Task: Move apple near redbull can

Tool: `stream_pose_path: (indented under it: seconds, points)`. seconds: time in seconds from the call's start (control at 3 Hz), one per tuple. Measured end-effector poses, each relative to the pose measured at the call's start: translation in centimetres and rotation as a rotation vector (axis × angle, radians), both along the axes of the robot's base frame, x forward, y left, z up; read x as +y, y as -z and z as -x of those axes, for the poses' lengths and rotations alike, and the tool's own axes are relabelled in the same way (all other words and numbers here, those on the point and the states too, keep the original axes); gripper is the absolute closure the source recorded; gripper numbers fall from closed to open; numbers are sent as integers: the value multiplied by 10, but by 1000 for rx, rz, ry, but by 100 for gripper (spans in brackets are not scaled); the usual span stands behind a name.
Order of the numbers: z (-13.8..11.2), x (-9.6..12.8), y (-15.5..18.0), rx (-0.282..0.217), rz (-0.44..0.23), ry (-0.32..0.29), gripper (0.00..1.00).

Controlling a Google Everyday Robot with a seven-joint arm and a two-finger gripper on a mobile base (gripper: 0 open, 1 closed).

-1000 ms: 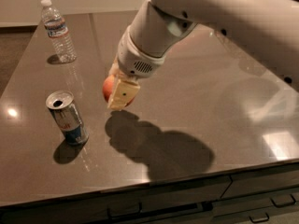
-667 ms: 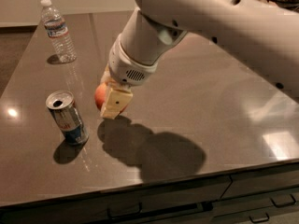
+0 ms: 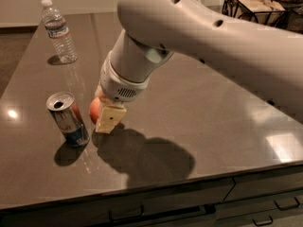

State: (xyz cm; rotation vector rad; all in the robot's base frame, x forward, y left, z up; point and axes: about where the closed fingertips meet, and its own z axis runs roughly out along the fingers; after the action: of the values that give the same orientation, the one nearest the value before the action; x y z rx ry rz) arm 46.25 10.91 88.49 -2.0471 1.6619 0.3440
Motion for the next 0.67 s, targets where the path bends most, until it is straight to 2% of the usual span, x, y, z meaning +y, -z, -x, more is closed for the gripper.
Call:
stream_pose_path:
  seconds: [0.33,0.67]
  points:
    - [4,5,13,-1,26,-12,100]
    - [5,5,25,4,52,-17,82]
